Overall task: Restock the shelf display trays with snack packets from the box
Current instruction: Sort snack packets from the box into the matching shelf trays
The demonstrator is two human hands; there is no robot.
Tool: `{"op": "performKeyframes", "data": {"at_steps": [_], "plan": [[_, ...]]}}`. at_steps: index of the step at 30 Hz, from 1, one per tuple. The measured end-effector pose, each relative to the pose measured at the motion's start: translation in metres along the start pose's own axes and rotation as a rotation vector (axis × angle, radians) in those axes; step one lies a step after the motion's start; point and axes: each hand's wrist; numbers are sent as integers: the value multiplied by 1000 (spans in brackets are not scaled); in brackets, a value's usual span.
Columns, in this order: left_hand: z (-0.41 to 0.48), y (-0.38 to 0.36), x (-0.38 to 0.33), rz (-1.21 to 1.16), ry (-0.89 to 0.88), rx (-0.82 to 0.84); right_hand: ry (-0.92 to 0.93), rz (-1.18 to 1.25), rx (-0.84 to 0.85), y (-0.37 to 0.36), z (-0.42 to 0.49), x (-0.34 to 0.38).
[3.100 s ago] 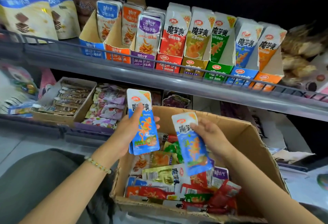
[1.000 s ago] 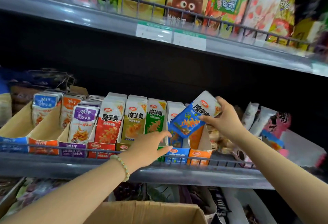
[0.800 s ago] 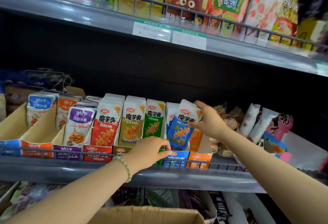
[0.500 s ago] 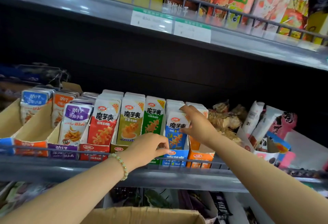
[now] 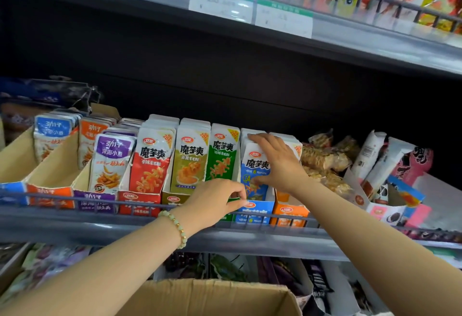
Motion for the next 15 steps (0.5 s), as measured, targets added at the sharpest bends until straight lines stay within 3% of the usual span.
{"op": "performKeyframes", "data": {"at_steps": [9,15], "plan": [[-44,12,-18,39,-29,-40,-46,275,-68,35,-36,11],[-133,-2,-14,-41,46,36,-76,696,201,16,-137,58]]}}
Point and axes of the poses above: each hand's wrist, its own z-axis towards the middle knuckle, its own y-axis out of the back of the hand, x = y × z, and after that the axes turned 12 degrees about -z, right-handed
